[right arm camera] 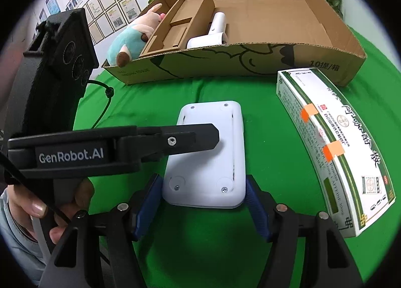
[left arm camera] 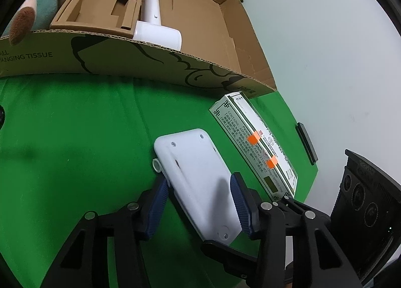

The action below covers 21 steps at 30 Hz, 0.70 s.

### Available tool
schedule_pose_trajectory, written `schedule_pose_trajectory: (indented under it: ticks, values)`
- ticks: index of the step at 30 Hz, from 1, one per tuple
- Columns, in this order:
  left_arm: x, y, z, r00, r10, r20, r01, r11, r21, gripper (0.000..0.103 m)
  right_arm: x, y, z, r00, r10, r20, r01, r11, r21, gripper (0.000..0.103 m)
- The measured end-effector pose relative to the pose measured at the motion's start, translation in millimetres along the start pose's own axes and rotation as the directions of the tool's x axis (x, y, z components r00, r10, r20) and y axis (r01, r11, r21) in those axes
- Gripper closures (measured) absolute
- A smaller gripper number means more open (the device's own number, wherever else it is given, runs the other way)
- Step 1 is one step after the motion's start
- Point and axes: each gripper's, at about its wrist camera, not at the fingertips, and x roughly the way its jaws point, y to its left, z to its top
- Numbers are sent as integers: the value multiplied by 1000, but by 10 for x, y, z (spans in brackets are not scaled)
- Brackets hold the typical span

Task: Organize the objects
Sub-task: 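Close the right gripper on the white rectangular device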

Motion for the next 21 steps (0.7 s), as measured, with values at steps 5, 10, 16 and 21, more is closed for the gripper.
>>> schedule_pose_trajectory:
  ticks: [5, 10, 16, 21]
  values:
    - [-39, -14, -36, 999, 34, -1, -34, 999, 4, 67, -9, -2, -10, 1000, 8, 0, -8, 1000, 11, 38]
    - [-83, -49, -62, 999, 41, 3, -41, 999, 9, 69, -24, -3, -24, 1000, 11, 5, -11, 1000, 22, 38]
    - [-235, -200, 35, 998, 44, 46, -47, 997, 60, 71, -127, 21, 22, 999, 0, 55, -2, 1000, 30, 38]
    - [-427, -467, 260, 993, 48, 109, -63, 989, 131, 71, -306, 66, 187, 990, -18, 139, 16, 1000, 15, 38]
